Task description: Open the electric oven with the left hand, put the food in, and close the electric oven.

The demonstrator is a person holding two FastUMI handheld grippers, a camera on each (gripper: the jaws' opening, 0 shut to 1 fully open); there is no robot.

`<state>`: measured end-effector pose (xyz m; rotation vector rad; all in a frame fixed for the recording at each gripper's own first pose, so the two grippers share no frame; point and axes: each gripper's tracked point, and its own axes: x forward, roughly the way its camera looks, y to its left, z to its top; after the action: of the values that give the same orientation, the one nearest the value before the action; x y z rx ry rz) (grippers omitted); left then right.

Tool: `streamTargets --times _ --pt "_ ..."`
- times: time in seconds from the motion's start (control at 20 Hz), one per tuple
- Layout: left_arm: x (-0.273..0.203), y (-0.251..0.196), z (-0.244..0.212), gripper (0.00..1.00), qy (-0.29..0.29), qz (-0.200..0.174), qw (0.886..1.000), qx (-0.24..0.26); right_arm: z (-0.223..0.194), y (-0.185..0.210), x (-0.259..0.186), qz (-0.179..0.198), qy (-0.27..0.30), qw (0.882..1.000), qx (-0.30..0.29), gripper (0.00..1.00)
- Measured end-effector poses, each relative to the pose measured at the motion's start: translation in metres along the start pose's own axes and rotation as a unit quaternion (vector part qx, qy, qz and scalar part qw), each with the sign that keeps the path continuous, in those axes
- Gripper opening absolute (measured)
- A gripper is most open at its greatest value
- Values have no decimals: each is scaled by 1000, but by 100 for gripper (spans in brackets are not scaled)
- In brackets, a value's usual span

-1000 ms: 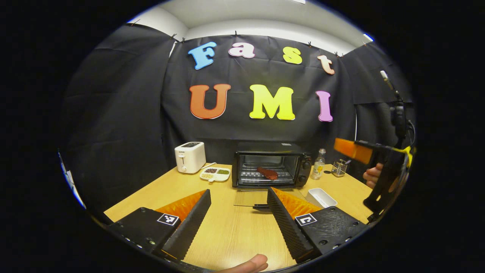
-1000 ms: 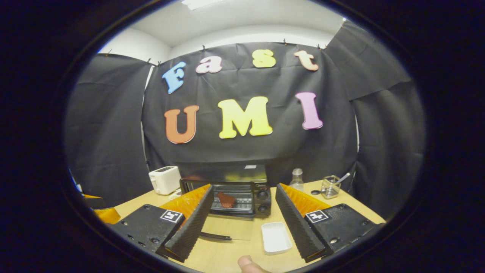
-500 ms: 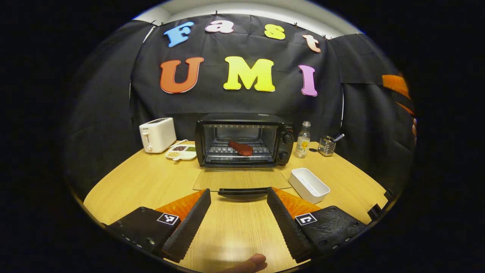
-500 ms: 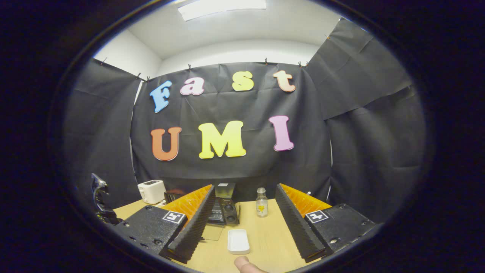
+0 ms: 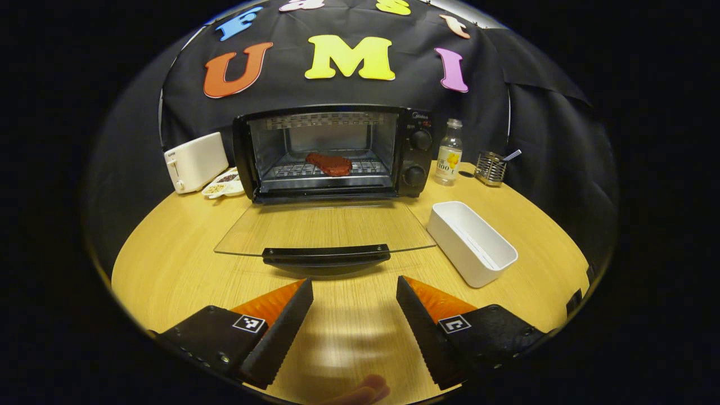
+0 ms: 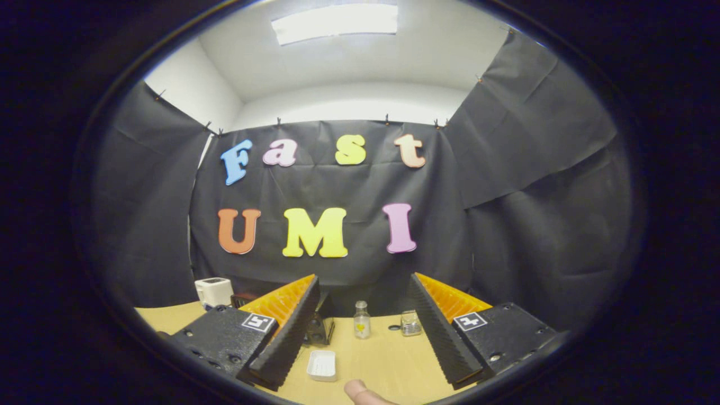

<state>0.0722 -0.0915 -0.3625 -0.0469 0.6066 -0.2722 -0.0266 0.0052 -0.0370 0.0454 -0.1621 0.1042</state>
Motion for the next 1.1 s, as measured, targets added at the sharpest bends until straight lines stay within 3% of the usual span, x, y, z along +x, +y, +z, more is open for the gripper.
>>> streamTargets --times 0.05,0.3,0.45,0.5,0.8,0.85,0.95,1.0,1.1 --pt "6 2 0 96 3 3 1000 -1 -1 -2 -2 1 2 1000 1 100" --pt "33 16 2 96 26 21 999 5 -18 -24 -1 -12 40 999 -16 96" --pt "30 14 6 94 36 19 999 -5 -12 -36 -7 -29 34 999 -11 100" --pt "30 14 6 94 39 18 999 -7 -11 -37 -11 -29 33 999 -8 96" --pt "27 13 12 95 34 21 999 5 -3 -48 -27 -49 28 998 -13 96" --pt "27 13 12 94 35 22 999 4 -3 -49 -29 -51 27 998 -15 100" --pt "26 13 14 94 35 25 999 2 -3 -48 -36 -53 27 998 -18 96" --pt "26 12 16 95 32 27 999 4 -2 -47 -39 -51 26 998 -18 100" --pt "23 11 22 95 23 31 999 16 -1 -48 -44 -51 24 998 -17 96"
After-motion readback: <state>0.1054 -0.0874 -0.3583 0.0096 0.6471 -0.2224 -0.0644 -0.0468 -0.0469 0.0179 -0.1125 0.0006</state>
